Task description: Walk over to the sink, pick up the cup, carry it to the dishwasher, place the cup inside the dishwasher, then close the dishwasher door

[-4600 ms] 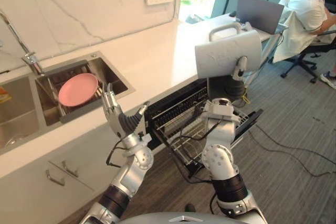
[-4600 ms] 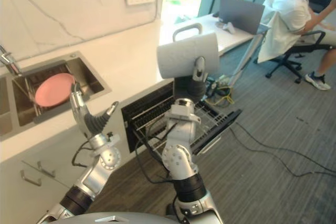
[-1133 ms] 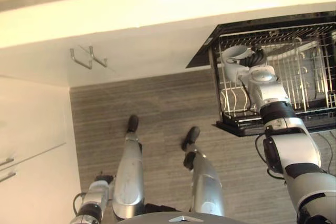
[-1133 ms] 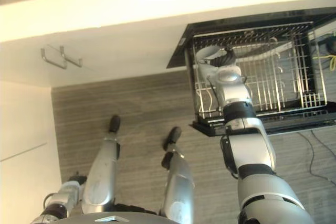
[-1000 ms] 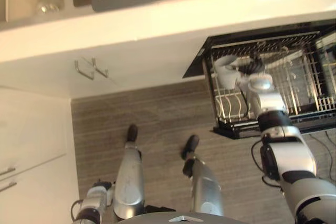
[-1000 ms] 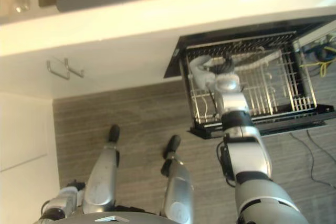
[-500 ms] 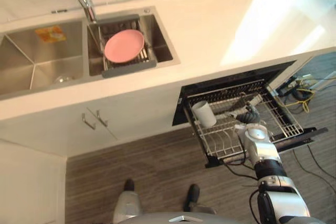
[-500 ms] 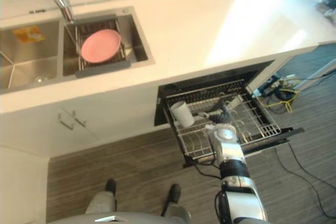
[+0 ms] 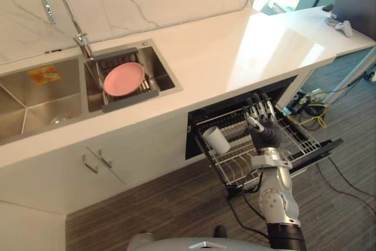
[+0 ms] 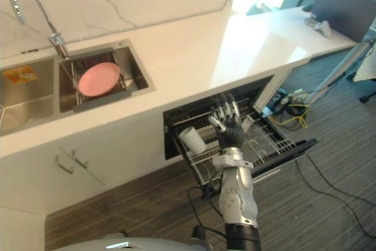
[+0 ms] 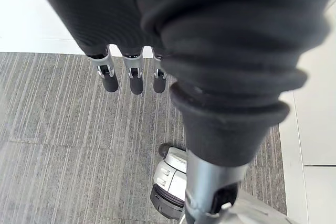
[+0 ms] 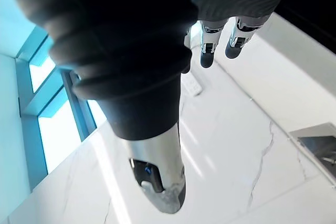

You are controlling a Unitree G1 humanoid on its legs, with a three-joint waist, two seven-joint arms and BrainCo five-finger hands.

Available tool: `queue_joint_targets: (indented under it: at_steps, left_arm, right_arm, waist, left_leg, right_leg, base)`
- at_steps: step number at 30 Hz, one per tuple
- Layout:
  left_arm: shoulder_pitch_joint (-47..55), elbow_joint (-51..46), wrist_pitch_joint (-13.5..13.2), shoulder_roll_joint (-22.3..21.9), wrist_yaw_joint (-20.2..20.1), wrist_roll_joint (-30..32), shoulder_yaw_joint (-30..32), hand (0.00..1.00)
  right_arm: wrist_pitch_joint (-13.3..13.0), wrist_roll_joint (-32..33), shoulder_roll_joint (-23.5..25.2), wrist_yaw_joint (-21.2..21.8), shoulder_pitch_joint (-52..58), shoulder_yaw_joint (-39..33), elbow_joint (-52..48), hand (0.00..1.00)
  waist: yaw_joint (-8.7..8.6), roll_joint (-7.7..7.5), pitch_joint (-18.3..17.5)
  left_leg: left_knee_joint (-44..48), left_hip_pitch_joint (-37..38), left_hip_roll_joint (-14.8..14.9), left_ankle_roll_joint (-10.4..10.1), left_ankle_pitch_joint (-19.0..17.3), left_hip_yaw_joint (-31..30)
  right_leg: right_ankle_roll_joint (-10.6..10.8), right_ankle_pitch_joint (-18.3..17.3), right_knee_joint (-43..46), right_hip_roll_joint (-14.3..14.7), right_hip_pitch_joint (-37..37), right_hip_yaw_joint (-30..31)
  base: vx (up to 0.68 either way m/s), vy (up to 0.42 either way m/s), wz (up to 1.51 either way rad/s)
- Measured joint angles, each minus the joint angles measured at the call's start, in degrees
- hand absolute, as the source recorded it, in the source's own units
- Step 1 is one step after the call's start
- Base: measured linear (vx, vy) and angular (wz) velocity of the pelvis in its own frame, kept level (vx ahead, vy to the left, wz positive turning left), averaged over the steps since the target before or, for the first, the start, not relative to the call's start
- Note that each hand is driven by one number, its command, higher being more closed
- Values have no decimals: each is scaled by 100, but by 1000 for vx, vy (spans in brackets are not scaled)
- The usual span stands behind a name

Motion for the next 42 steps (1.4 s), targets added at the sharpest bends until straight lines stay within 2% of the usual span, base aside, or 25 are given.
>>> queue_joint_targets:
  at_steps: [2, 5, 7, 10, 11, 14, 15, 16, 18, 21, 23, 24, 25, 26, 27, 28, 29, 31, 32, 33, 35, 36, 38, 39, 42]
  left_arm:
    - [37, 2, 0, 12, -5, -407, 25, 0]
    - [94, 11, 132, 35, -143, -1717, 179, 0]
    - [114, 85, 145, 38, -306, -2642, 233, 0]
    - [141, 256, 252, 90, -600, -3561, 234, 0]
    - [149, 315, 334, 63, -701, -3762, 261, 0]
    - [212, 361, 382, -34, -874, -3669, 614, 0]
    - [186, 392, 331, -119, -829, -3671, 709, 0]
    - [201, 422, 287, -156, -793, -3618, 798, 0]
    - [137, 451, 232, 68, -764, -3458, 787, 0]
    - [-43, 530, 27, 362, -737, -3114, 521, 0]
    - [-154, 536, -133, 426, -762, -3045, 187, 0]
    - [-246, 648, -196, 481, -766, -3004, -107, 0]
    - [-299, 691, -249, 507, -764, -3000, -353, 0]
    - [-299, 691, -279, 519, -760, -3000, -455, 0]
    - [-286, 681, -292, 531, -761, -2997, -519, 0]
    - [-284, 644, -287, 579, -758, -2931, -577, 0]
    - [-292, 611, -287, 618, -749, -2885, -594, 0]
    - [-431, 617, -210, 760, -626, -2866, -603, 0]
    - [-449, 617, -165, 771, -624, -2831, -603, 0]
    - [-460, 616, -90, 784, -628, -2755, -603, 0]
    - [-448, 611, -32, 831, -634, -2613, -609, 0]
    - [-480, 619, -33, 802, -621, -2547, -602, 0]
    - [-522, 487, 16, 545, -478, -2422, -522, 0]
    - [-521, 465, 24, 494, -446, -2395, -440, 0]
    - [-520, 439, 133, 466, -394, -2382, -187, 0]
  right_arm:
    - [-50, 58, -1, 1, -3, 91, -161, 0]
    - [-64, 111, 14, -106, 9, 427, -178, 0]
    - [-209, -8, 9, -419, 13, 713, -211, 0]
    - [-406, -253, 4, -881, -42, 766, -314, 0]
    - [-454, -340, 3, -1100, -150, 709, -315, 0]
    - [-553, -463, -49, -1431, -269, 511, -650, 0]
    - [-554, -464, -163, -1497, -266, 403, -748, 0]
    - [-542, -461, -186, -1560, -243, 314, -742, 0]
    - [-559, -463, -189, -1664, -204, 303, -722, 0]
    - [-598, -451, -257, -1924, -268, 204, -516, 0]
    - [-599, -438, -282, -2017, -274, 132, -275, 0]
    - [-597, -459, -286, -2031, -288, 79, -71, 0]
    - [-593, -494, -272, -2083, -280, 86, 13, 0]
    - [-593, -636, -271, -2178, -278, 96, 14, 0]
    - [-594, -794, -275, -2287, -309, 135, 11, 0]
    - [-592, -902, -272, -2293, -371, 240, 10, 0]
    - [-587, -902, -275, -2288, -405, 295, 3, 0]
    - [-473, -899, -273, -2223, -481, 302, -61, 0]
    - [-461, -897, -276, -2201, -491, 298, -77, 0]
    - [-458, -897, -286, -2126, -481, 275, -110, 0]
    - [-463, -887, -291, -1985, -357, 158, -188, 0]
    - [-462, -880, -323, -1971, -212, 63, -285, 0]
    - [-464, -853, -473, -1844, 76, -96, -651, 0]
    - [-464, -851, -493, -1791, 78, -93, -764, 0]
    - [-474, -801, -493, -1604, 33, -75, -1064, 0]
  waist:
    - [19, 0, 0]
    - [38, -9, 17]
    - [15, -18, 166]
    - [58, -33, 254]
    - [101, -114, 290]
    - [17, -94, 271]
    - [4, -51, 262]
    - [58, 20, 255]
    - [-72, -281, 201]
    - [-71, -513, 81]
    - [-75, -503, 41]
    - [-59, -462, 48]
    - [-101, -390, 65]
    - [-120, -374, 72]
    - [-119, -346, 91]
    - [-141, -302, 181]
    - [-142, -371, 206]
    - [-144, -556, 232]
    - [-154, -561, 235]
    - [-213, -566, 236]
    - [-330, -667, 219]
    - [-372, -656, 231]
    - [-321, -322, 190]
    - [-311, -259, 173]
    - [-268, -248, 131]
  left_leg:
    - [-89, 50, -41, 27, 34, 24]
    - [126, 9, -81, 154, -32, 190]
    - [1080, -356, -13, 414, -188, 363]
    - [1853, -702, 94, 447, -212, 319]
    - [1915, -649, 69, 421, -197, 237]
    - [1413, -515, 54, 403, -476, 140]
    - [1042, -378, 87, -15, -462, 197]
    - [985, -335, 100, -56, -442, 310]
    - [982, -319, -160, -13, -463, 285]
    - [933, -347, -551, 154, -510, 249]
    - [836, -314, -780, 271, -551, 122]
    - [642, -208, -884, 381, -481, 51]
    - [443, -26, -966, 451, -402, -36]
    - [360, 99, -1006, 472, -363, -60]
    - [267, 393, -1036, 599, -302, -63]
    - [242, 634, -1014, 657, -344, -47]
    - [232, 706, -1011, 669, -354, -52]
    - [196, 756, -907, 649, -410, -111]
    - [202, 739, -869, 637, -431, -123]
    - [238, 692, -837, 610, -489, -182]
    - [521, 510, -944, 538, -726, -381]
    - [692, 506, -950, 477, -878, -534]
    - [692, 523, -712, 367, -976, -670]
    - [652, 524, -661, 350, -974, -664]
    - [328, 603, -466, 225, -876, -623]
  right_leg:
    - [9, -4, 0, -45, 9, -12]
    - [47, -21, 3, -102, 21, -9]
    - [43, -111, 110, -150, 82, -72]
    - [18, -164, 125, -202, 113, -93]
    - [40, -201, 134, -255, 152, 26]
    - [94, -260, 118, -336, 142, 217]
    - [138, -308, 75, -349, 131, 226]
    - [121, -345, 149, -349, 216, 250]
    - [224, -423, 377, -503, 276, 261]
    - [282, -485, 475, -849, 251, 189]
    - [215, -550, 1017, -1076, 59, 177]
    - [18, -573, 1914, -1217, -401, 231]
    - [-581, -495, 2942, -1339, -862, 358]
    - [-794, -332, 3389, -1400, -1051, 431]
    - [-863, 39, 4020, -1465, -1322, 676]
    - [-628, -150, 4551, -1408, -1443, 767]
    - [-571, -403, 4724, -1325, -1514, 757]
    - [-469, -1170, 4299, -622, -1666, 646]
    - [-414, -1205, 3895, -400, -1659, 656]
    - [-397, -1152, 2870, -64, -1564, 707]
    - [-296, -598, 1738, 123, -1333, 1152]
    - [-266, -323, 1795, 163, -1269, 1201]
    - [-354, -486, 1641, 358, -1114, 937]
    - [-376, -468, 1565, 416, -1100, 929]
    - [-452, -246, 1125, 666, -955, 904]
  base:
    - [5, 5, 3]
    - [25, 15, -3]
    - [10, 44, 21]
    - [-61, 69, 11]
    - [-39, 118, -33]
    - [-37, 110, -28]
    - [-20, 194, -42]
    - [46, 165, -34]
    - [127, 100, 4]
    - [147, 145, 23]
    - [106, 150, 28]
    - [101, 183, 26]
    - [114, 186, 26]
    - [198, 161, 20]
    - [239, 88, 13]
    - [239, 60, 10]
    - [208, -8, 14]
    - [143, -62, 14]
    - [98, -117, 14]
    - [74, -103, 22]
    - [72, -153, 48]
    - [116, -194, 57]
    - [156, -155, 32]
    - [119, -93, -4]
    - [146, -113, -10]
